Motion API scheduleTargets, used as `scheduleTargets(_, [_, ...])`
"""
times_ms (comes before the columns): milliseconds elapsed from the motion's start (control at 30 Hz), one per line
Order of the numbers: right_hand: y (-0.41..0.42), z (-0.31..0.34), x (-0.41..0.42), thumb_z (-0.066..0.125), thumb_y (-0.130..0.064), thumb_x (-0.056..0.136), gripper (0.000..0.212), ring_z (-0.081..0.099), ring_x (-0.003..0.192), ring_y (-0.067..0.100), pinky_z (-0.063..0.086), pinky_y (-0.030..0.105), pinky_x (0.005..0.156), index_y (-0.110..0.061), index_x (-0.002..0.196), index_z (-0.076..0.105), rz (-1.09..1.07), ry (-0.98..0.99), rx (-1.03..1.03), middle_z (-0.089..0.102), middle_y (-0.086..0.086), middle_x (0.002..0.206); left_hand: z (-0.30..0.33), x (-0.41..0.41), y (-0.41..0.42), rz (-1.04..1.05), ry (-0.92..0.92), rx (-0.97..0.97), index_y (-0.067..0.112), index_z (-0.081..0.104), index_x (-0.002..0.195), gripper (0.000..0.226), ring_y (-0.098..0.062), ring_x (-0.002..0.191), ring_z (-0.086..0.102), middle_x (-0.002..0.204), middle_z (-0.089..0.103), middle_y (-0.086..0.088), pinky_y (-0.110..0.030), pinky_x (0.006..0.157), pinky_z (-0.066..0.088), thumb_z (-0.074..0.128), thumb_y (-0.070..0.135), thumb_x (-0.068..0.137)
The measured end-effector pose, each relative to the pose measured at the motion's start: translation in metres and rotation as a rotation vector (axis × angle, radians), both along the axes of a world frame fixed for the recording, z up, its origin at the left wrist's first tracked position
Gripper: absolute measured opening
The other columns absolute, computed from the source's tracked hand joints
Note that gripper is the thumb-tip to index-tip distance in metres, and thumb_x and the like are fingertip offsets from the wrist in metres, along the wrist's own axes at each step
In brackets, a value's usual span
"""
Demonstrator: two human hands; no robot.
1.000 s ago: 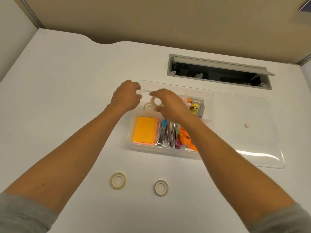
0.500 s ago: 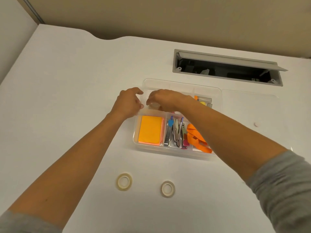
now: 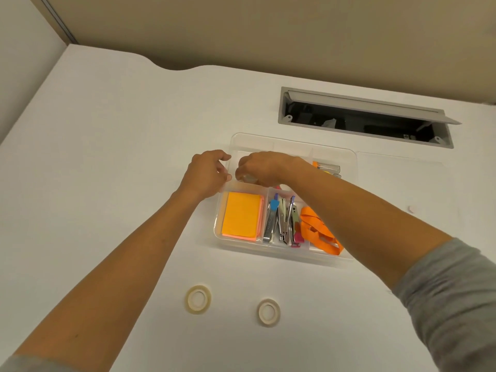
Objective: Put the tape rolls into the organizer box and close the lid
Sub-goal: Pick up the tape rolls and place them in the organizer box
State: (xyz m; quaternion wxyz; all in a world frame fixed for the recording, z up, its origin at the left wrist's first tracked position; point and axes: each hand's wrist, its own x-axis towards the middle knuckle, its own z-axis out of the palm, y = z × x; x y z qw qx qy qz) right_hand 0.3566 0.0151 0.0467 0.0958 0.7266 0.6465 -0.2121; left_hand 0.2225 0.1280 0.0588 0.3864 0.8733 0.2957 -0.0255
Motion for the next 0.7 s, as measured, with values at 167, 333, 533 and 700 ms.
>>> scheduleTargets(167, [0.008,0.001,0.002,0.067,-0.016,0.086,0.04,0.054,0.099,0.022,0.039,0.027,0.077,-0.019,0.124,0.057,0.086,-0.041,-0.028,0.058,0.004,0.119,-0.001,0.0,-0.001,0.009,-0.005,-0.009,0.016,0.058,0.127,0.045,-0.029,0.089,0.066,0.106,0.069,-0.01,-0.044,0.085,0.057,0.07,0.012,0.084])
scheduleTargets(333, [0.011,0.003,0.002,0.069,-0.015,0.084,0.041,0.053,0.099,0.022,0.036,0.026,0.076,-0.017,0.123,0.057,0.117,-0.055,-0.045,0.058,0.005,0.118,-0.001,0.001,0.0,0.007,-0.006,0.003,0.016,0.058,0.128,0.046,-0.028,0.086,0.067,0.106,0.069,-0.01,-0.043,0.086,0.057,0.07,0.012,0.084])
scheduleTargets(533, [0.014,0.004,0.001,0.071,-0.015,0.082,0.042,0.053,0.097,0.022,0.045,0.031,0.081,-0.017,0.122,0.056,0.115,-0.05,-0.078,0.057,0.005,0.117,-0.004,0.001,0.0,0.0,-0.013,0.005,0.015,0.058,0.128,0.045,-0.027,0.084,0.068,0.102,0.071,-0.01,-0.042,0.086,0.057,0.069,0.011,0.084])
scheduleTargets(700, [0.013,0.003,0.0,0.07,-0.014,0.083,0.045,0.054,0.103,0.025,0.045,0.032,0.086,-0.018,0.125,0.054,0.09,-0.051,-0.083,0.057,0.006,0.121,-0.005,0.001,0.001,0.0,-0.014,0.019,0.016,0.058,0.127,0.045,-0.025,0.079,0.069,0.1,0.071,-0.009,-0.04,0.083,0.058,0.07,0.011,0.084])
